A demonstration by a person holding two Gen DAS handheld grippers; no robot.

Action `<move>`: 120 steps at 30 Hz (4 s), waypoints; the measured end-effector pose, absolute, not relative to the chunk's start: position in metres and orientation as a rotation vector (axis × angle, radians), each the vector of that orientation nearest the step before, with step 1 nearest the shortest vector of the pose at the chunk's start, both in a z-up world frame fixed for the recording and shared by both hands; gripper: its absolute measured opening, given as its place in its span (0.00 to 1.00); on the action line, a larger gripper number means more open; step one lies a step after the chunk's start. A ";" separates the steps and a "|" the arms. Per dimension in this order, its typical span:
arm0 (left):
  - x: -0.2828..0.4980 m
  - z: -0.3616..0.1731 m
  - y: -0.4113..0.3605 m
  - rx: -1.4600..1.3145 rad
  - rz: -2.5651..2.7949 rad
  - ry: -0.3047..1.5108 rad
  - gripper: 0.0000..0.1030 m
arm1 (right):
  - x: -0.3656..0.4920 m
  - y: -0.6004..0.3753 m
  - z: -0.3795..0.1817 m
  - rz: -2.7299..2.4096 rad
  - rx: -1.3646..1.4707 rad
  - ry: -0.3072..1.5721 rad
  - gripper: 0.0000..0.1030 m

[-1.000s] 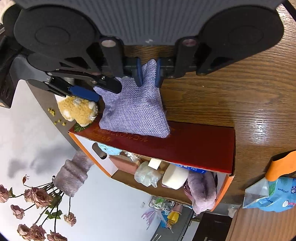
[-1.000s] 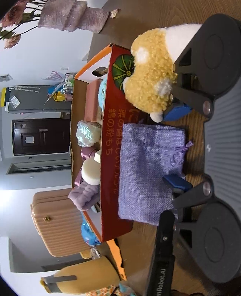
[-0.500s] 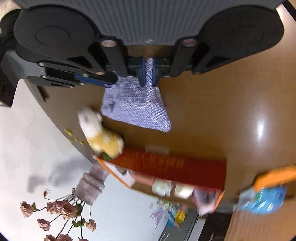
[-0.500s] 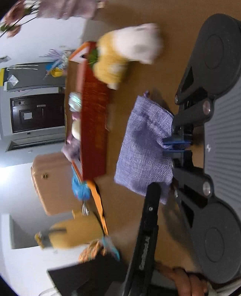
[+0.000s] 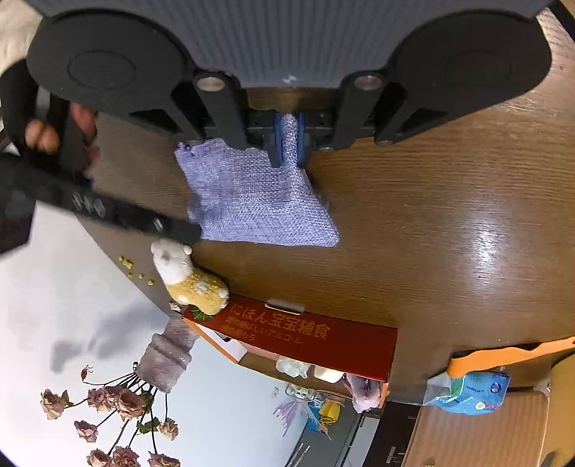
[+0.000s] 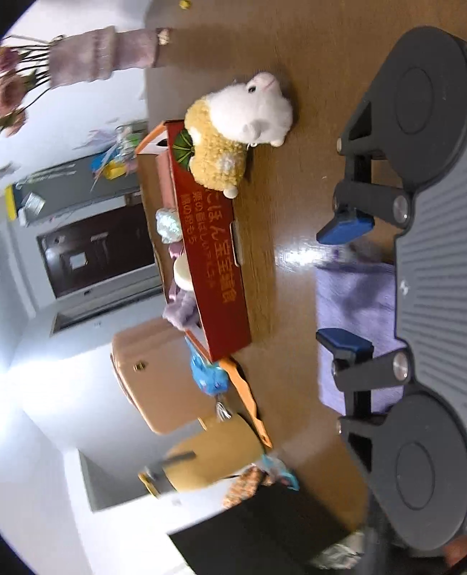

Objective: Organize soft objects
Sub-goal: 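Carry the purple pouch with both tools over the open box, then lower the pouch into the box and open both tools, then withdraw both tools and move them to the yellow-and-white plush toy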

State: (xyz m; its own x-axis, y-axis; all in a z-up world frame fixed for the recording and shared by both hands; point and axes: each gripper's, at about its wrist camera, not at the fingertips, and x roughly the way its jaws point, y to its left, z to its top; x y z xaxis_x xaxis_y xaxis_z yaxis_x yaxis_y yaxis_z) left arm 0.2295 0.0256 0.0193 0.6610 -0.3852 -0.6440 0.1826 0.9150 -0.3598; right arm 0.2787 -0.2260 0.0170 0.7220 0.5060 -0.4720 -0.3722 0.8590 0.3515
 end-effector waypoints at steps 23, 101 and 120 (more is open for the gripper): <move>0.233 0.022 0.030 -0.277 -0.328 0.756 0.06 | 0.249 -0.181 0.005 0.469 -0.039 0.620 0.07; 0.191 0.087 0.017 -0.100 -0.200 0.553 0.76 | 0.212 -0.292 0.051 0.370 0.126 0.476 0.72; 0.302 0.039 -0.025 -0.124 -0.262 0.700 0.76 | 0.366 -0.302 0.006 0.287 0.232 0.625 0.57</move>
State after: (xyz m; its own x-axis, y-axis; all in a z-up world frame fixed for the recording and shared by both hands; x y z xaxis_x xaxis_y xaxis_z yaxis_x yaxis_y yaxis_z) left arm 0.3021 -0.0249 0.0387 0.7338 -0.2788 -0.6195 0.1958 0.9600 -0.2001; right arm 0.3661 -0.3023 0.0059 0.7735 0.3320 -0.5399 -0.1932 0.9348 0.2980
